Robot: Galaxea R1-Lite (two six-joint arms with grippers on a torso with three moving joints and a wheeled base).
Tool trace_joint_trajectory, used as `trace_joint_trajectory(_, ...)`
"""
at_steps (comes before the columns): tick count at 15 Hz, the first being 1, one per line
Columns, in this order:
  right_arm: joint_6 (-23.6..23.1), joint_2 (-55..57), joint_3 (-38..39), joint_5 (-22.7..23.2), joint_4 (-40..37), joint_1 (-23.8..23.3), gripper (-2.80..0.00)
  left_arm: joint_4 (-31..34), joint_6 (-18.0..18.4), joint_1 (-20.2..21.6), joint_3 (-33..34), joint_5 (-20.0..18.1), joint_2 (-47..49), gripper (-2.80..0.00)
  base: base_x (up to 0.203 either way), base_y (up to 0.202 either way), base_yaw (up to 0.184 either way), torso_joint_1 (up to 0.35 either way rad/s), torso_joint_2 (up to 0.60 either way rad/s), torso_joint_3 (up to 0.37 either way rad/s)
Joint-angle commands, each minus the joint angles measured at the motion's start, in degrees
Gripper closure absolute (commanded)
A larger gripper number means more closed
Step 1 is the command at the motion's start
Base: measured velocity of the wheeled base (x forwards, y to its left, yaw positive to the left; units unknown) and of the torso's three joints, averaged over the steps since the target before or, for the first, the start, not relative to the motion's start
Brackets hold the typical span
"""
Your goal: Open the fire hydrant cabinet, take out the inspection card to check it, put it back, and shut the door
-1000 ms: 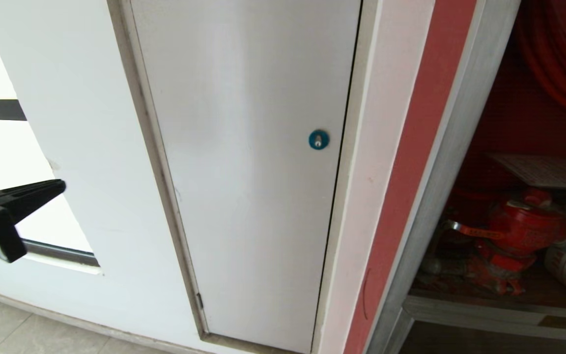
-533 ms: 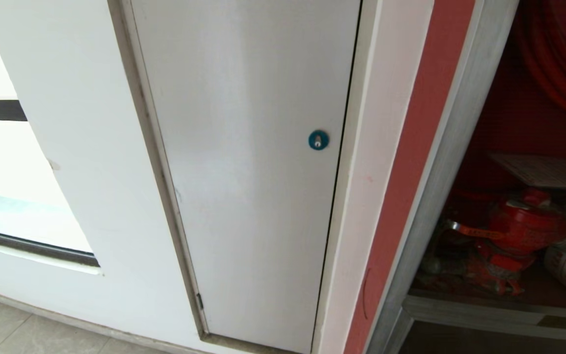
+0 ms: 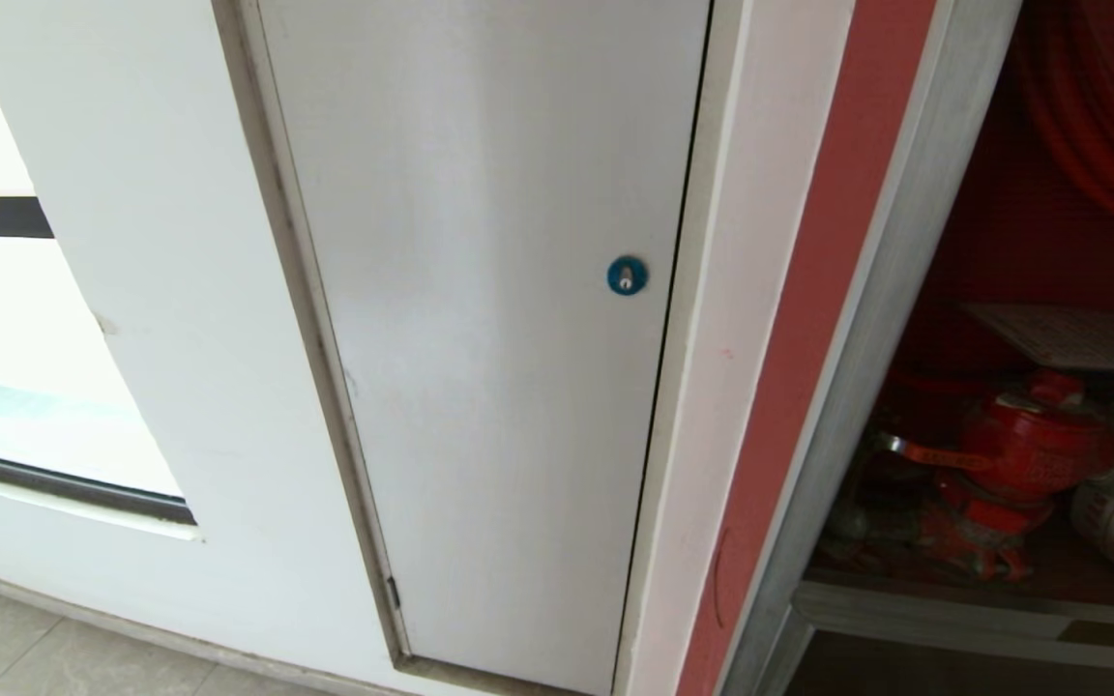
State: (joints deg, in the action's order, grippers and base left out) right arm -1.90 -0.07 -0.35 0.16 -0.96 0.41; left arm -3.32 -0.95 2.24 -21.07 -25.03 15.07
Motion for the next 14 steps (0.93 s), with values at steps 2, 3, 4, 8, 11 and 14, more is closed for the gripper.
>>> trace_joint_trajectory(2, -0.03, -0.01, 0.0, 0.02, 0.0, 0.02, 0.0, 5.02, -0.01, -1.73, 2.35, 1.68, -12.22, 0.0, 0.0, 0.0, 0.0, 0.0, 0.0, 0.0)
trace_joint_trajectory(3, -0.03, -0.01, 0.0, 0.02, 0.0, 0.02, 0.0, 5.24, 0.55, -1.86, 4.37, 4.37, -14.51, 0.0, 0.0, 0.0, 0.0, 0.0, 0.0, 0.0)
trace_joint_trajectory(4, -0.03, -0.01, 0.0, 0.02, 0.0, 0.02, 0.0, 5.25, 1.24, -1.92, 5.93, 9.32, -15.07, 0.0, 0.0, 0.0, 0.0, 0.0, 0.0, 0.0)
trace_joint_trajectory(8, -0.03, -0.01, 0.0, 0.02, 0.0, 0.02, 0.0, 5.25, 2.88, -1.97, 11.4, 20.02, -15.07, 0.0, 0.0, 0.0, 0.0, 0.0, 0.0, 0.0)
trace_joint_trajectory(11, -0.03, -0.01, 0.0, 0.02, 0.0, 0.02, 0.0, 5.19, 3.31, -1.97, 16.01, 22.9, -15.07, 0.0, 0.0, 0.0, 0.0, 0.0, 0.0, 0.0)
trace_joint_trajectory(14, -0.03, -0.01, 0.0, 0.02, 0.0, 0.02, 0.0, 0.36, 3.65, -1.97, 19.32, 24.35, -15.07, 0.0, 0.0, 0.0, 0.0, 0.0, 0.0, 0.0)
